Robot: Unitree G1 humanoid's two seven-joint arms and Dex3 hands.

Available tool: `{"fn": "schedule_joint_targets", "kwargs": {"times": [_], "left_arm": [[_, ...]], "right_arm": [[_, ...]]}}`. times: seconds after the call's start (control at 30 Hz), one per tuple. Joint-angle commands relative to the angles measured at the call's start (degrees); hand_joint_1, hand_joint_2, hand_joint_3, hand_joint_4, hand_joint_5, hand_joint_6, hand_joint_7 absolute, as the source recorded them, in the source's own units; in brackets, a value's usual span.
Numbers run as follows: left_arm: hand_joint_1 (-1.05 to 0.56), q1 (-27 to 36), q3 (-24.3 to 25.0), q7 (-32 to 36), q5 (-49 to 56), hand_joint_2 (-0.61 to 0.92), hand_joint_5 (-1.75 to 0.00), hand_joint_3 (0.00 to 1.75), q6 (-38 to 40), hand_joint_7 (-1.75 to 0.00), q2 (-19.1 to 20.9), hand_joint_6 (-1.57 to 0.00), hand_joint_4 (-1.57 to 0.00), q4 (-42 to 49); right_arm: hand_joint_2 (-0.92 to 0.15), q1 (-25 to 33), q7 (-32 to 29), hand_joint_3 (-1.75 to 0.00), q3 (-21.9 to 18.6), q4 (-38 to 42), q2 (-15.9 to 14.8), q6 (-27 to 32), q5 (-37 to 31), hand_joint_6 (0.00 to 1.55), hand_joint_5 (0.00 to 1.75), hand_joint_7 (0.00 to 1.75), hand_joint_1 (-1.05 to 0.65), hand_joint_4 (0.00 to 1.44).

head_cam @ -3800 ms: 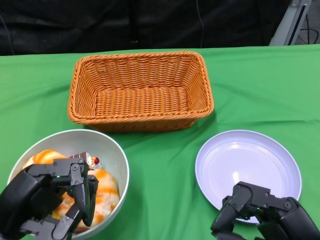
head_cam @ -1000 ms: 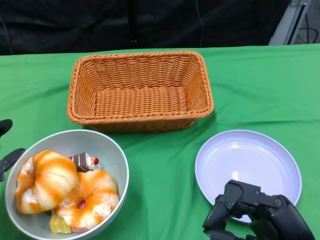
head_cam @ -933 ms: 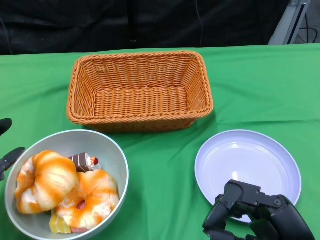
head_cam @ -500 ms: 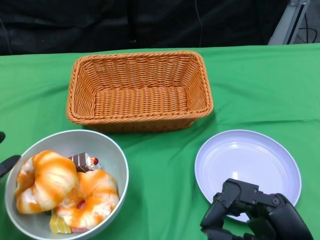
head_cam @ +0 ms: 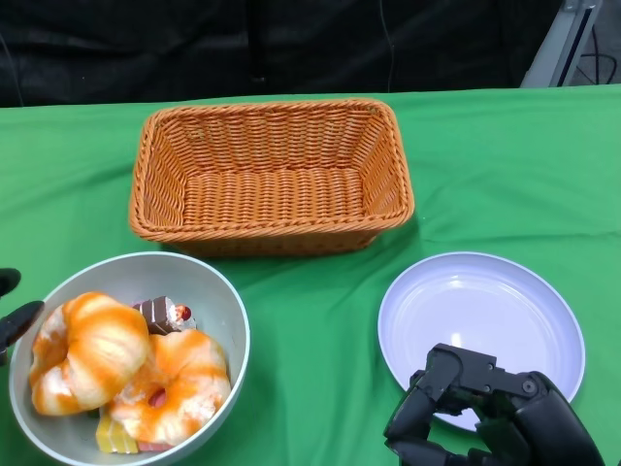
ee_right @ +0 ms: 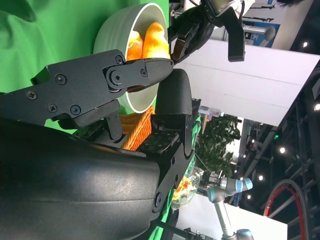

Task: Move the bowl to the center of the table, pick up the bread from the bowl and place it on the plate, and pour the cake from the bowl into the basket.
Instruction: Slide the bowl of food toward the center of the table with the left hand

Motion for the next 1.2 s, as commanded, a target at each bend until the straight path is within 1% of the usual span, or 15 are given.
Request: {"fn": "schedule_joint_targets", "kwargs": {"times": [0.03, 0.2, 0.3, 0.37, 0.5, 0.6, 0.67, 0.7, 0.73, 0.77, 0.9, 1.2], "left_arm": [[-0.75, -0.76, 0.66, -0.55, -0.9, 0.92, 0.0, 0.66, 0.93, 0.0, 1.08, 0.0, 0.0, 0.37], [-0.75, -0.75, 0.55, -0.47, -1.11, 0.92, 0.0, 0.66, 1.07, 0.0, 1.19, 0.0, 0.0, 0.32], [-0.76, -0.85, 3.56, -3.86, -7.17, 0.92, 0.0, 0.66, 7.35, 0.0, 0.41, 0.0, 0.0, -1.07], [-0.76, -0.59, 4.01, -4.26, -8.9, 0.92, 0.0, 0.66, 9.01, 0.0, 0.43, 0.0, 0.0, -1.93], [-0.77, -0.12, 3.71, -7.63, -12.96, 0.92, 0.0, 0.65, 11.9, 0.0, 0.36, 0.0, 0.0, -2.0], [-0.77, -1.97, 5.05, -10.06, -17.69, 0.92, 0.0, 0.64, 18.91, 0.0, 0.44, 0.0, 0.0, -0.23], [-0.77, -2.24, 5.02, -10.1, -18.79, 0.92, 0.0, 0.64, 20.19, 0.0, 0.71, 0.0, 0.0, -0.13], [-0.76, -2.23, 5.32, -10.63, -20.34, 0.92, 0.0, 0.65, 22.27, 0.0, 0.51, 0.0, 0.0, -0.67], [-0.73, -2.22, 5.57, -11.02, -21.48, 0.92, 0.0, 0.71, 23.84, 0.0, 0.34, 0.0, 0.0, -1.08], [-0.73, -2.21, 5.7, -11.16, -22.43, 0.92, 0.0, 0.72, 25.02, 0.0, 0.29, 0.0, 0.0, -1.42], [-0.73, -2.16, 5.67, -10.73, -23.67, 0.92, 0.0, 0.73, 26.23, 0.0, 0.51, 0.0, 0.0, -1.91], [-0.73, -2.13, 5.59, -10.51, -24.0, 0.92, 0.0, 0.73, 26.39, 0.0, 0.63, 0.0, 0.0, -2.0]], "right_arm": [[-0.92, -0.11, -0.31, -0.15, -0.16, 0.11, 0.02, -0.92, 0.33, 0.81, 1.52, 1.29, -0.38, 0.84], [-0.91, -0.12, -0.31, -0.15, -0.16, 0.12, 0.02, -0.94, 0.33, 0.81, 1.52, 1.29, -0.38, 0.84], [-0.91, -0.15, -0.28, -0.15, -0.12, -0.16, -0.06, -0.62, 0.29, 0.81, 1.52, 1.29, -0.39, 0.85], [-0.92, -0.19, -0.29, -0.15, -0.1, -0.09, -0.03, -0.75, 0.25, 0.81, 1.52, 1.29, -0.39, 0.85], [-0.91, -0.37, -0.34, -0.15, 0.2, -0.19, 0.18, -0.17, 0.41, 0.81, 1.51, 1.29, -0.38, 0.85], [-0.91, -0.54, -0.49, -0.15, 0.33, -0.11, 0.26, 0.08, 0.23, 0.81, 1.51, 1.3, -0.39, 0.85], [-0.91, -0.57, -0.53, -0.15, 0.35, -0.1, 0.25, 0.11, 0.21, 0.81, 1.51, 1.3, -0.39, 0.85], [-0.91, -0.74, -0.53, -0.15, 0.4, 0.22, 0.35, -0.12, 0.19, 0.81, 1.51, 1.3, -0.39, 0.85], [-0.91, -0.88, -0.53, -0.15, 0.43, 0.46, 0.42, -0.3, 0.18, 0.81, 1.52, 1.3, -0.39, 0.85], [-0.91, -0.98, -0.54, -0.15, 0.46, 0.64, 0.46, -0.43, 0.17, 0.81, 1.52, 1.3, -0.39, 0.85], [-0.92, -1.07, -0.54, -0.15, 0.47, 0.81, 0.5, -0.57, 0.16, 0.81, 1.52, 1.3, -0.39, 0.85], [-0.92, -1.08, -0.57, -0.14, 0.48, 0.84, 0.49, -0.59, 0.16, 0.81, 1.52, 1.3, -0.39, 0.85]]}}
